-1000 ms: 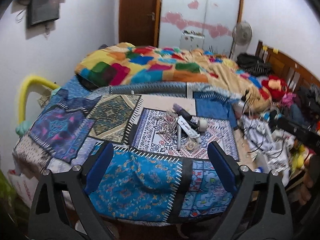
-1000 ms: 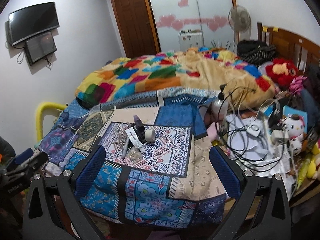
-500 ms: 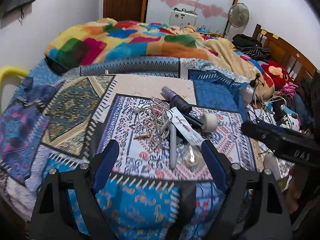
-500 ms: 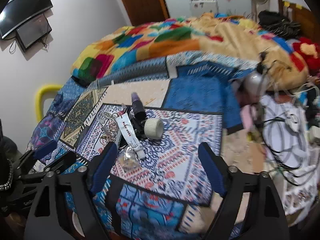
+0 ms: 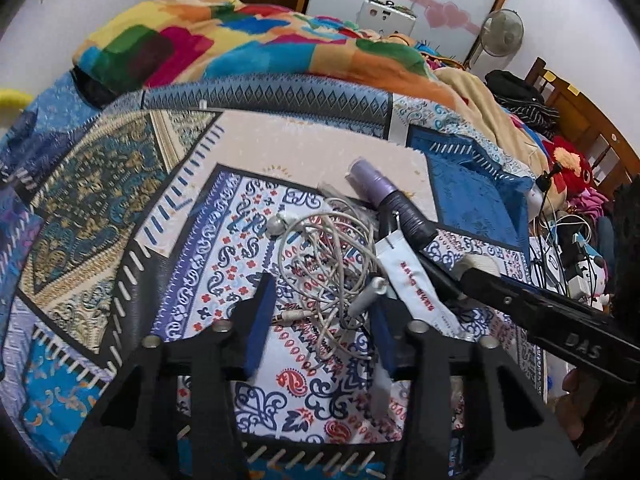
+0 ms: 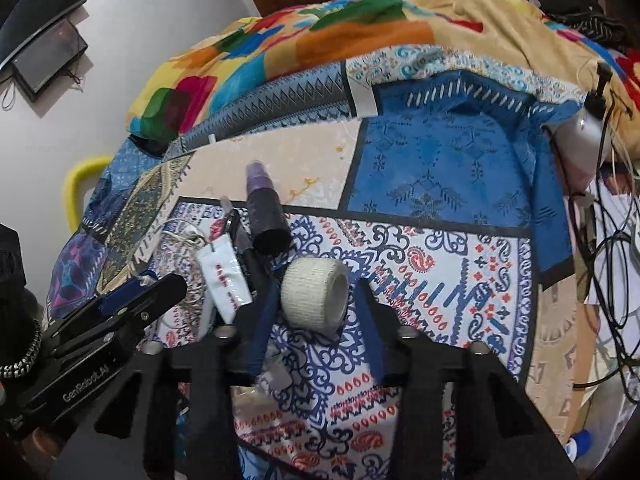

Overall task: Collect trash
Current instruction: 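Grasp the white earphone cable with the left tool while the right tool grasps the white tape roll, then carry the cable with the left tool while the right tool carries the tape roll to the white bin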

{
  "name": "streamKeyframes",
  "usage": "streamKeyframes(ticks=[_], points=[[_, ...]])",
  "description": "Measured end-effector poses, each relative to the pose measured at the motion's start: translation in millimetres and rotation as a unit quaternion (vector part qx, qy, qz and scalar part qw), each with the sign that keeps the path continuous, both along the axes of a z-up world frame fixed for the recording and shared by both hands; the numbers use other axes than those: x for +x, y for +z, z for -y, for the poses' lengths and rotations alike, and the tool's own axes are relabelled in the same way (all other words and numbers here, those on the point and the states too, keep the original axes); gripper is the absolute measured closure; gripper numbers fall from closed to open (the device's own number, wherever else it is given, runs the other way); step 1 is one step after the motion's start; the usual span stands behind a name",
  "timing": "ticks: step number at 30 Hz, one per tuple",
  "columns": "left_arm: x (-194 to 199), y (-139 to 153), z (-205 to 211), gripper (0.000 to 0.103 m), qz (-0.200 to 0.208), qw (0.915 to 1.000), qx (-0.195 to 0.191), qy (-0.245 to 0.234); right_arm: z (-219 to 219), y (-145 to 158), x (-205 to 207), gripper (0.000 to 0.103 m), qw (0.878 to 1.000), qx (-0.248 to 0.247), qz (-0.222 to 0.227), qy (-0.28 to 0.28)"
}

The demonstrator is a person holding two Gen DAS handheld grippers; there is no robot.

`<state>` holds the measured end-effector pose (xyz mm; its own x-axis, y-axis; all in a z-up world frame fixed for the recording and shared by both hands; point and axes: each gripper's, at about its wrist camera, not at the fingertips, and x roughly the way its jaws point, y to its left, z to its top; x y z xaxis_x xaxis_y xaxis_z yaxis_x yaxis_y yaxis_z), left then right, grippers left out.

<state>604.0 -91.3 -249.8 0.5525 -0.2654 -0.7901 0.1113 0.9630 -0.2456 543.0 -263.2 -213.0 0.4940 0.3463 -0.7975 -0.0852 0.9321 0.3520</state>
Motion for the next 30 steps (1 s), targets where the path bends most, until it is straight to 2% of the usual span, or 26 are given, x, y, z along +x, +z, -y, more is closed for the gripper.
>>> streamKeyframes(ticks=[1,2,3,4,10,14,30], points=[[1.8,-3.1,0.1,0.076,-0.003,1.0,-0.002,0.001,1.9,-1.4,-0.8,0.071,1.0,0.01,0.0,-0.001],[2.5,-5.0,-0.4,0.081,-0.004,1.0,-0.009,0.0,3.5,-1.3,-1.9,0.072,1.0,0.013,0.002,-0.003],[1.7,-5.3,-1.4,0.089,-0.002,0.9999,-0.016,-0.002,4.0,0.0,-4.1,0.079,1.0,0.012,0.007,-0.004],[0.6,-4.5,-2.4,0.096,-0.002,0.9997,-0.022,-0.004,3.8,1.9,-5.6,0.081,1.0,0.012,0.012,0.0],[-12.5,13.5,-4.7,0.097,0.013,0.9997,-0.021,-0.005,6.1,8.7,-14.6,0.081,1.0,-0.017,0.023,-0.002],[-22.5,37.1,-7.3,0.097,0.031,0.9995,-0.008,-0.002,9.4,18.9,-20.1,0.081,0.999,-0.023,0.029,-0.007],[-62.9,128.4,-35.2,0.097,0.096,0.9946,0.013,0.035,3.6,91.6,-62.7,0.081,0.995,-0.027,0.091,-0.001]])
